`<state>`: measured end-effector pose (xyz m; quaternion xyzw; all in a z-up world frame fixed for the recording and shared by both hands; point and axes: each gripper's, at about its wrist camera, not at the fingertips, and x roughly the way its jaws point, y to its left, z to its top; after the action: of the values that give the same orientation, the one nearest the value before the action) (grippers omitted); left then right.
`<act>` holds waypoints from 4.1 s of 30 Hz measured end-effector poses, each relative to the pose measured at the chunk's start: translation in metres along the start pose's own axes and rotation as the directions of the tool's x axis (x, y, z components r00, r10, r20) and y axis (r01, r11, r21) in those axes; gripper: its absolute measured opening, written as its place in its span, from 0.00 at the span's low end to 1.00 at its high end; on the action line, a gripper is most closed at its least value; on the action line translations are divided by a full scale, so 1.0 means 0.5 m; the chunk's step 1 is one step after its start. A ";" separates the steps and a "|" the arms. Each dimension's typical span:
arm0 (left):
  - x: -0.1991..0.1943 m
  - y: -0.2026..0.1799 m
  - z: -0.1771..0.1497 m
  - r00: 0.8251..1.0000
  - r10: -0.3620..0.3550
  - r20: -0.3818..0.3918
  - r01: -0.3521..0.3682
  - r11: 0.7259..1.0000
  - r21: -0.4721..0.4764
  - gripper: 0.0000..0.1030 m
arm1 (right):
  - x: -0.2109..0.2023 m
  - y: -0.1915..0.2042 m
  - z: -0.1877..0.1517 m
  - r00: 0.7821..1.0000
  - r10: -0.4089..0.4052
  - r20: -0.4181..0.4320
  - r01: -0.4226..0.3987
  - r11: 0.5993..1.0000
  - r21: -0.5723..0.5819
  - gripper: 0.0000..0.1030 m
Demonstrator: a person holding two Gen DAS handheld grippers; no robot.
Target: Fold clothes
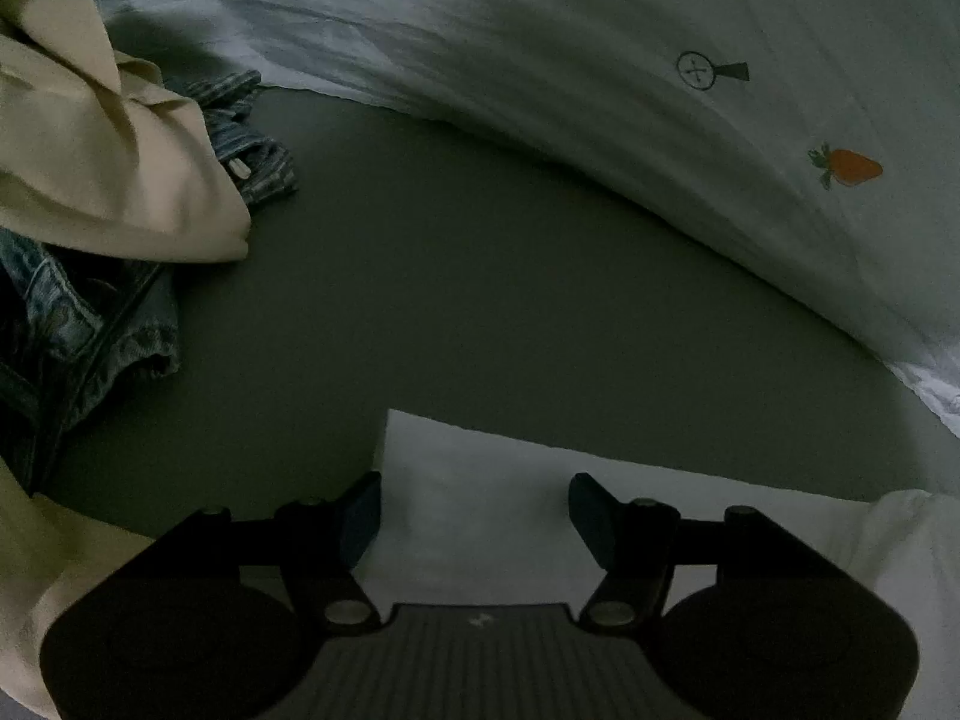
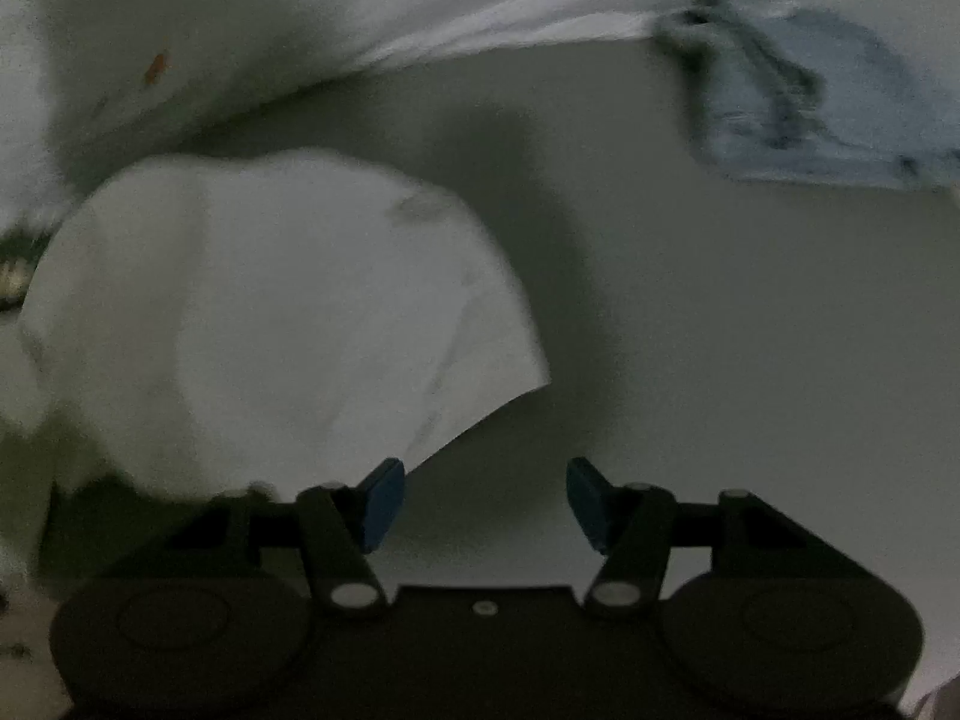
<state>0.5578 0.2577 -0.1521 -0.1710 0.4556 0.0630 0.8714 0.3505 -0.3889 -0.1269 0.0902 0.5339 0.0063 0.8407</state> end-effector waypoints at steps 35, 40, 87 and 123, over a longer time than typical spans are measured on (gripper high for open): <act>-0.556 -0.194 -0.005 0.729 0.035 0.684 -0.122 0.989 0.079 0.04 | -0.265 0.095 0.063 0.312 -0.417 0.854 0.484 0.843 0.236 0.11; -0.724 -0.208 -0.057 0.544 0.118 0.831 -0.208 0.978 -0.003 0.04 | -0.419 0.019 0.022 0.089 -0.460 0.883 0.438 0.815 0.380 0.11; -0.502 -0.235 -0.269 0.787 0.441 0.431 -0.334 0.893 -0.303 0.05 | 0.112 -0.446 0.023 0.981 -0.175 0.086 0.134 0.925 0.355 0.78; -0.630 -0.072 -0.175 0.645 0.528 0.552 -0.456 0.846 -0.276 0.04 | -0.325 -0.234 0.110 0.575 -0.366 0.731 0.141 0.925 0.352 0.17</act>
<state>0.3179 0.2076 0.0674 -0.0594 0.1749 0.3744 0.9087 0.3198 -0.5296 0.0230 0.1130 0.1149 -0.2238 0.9612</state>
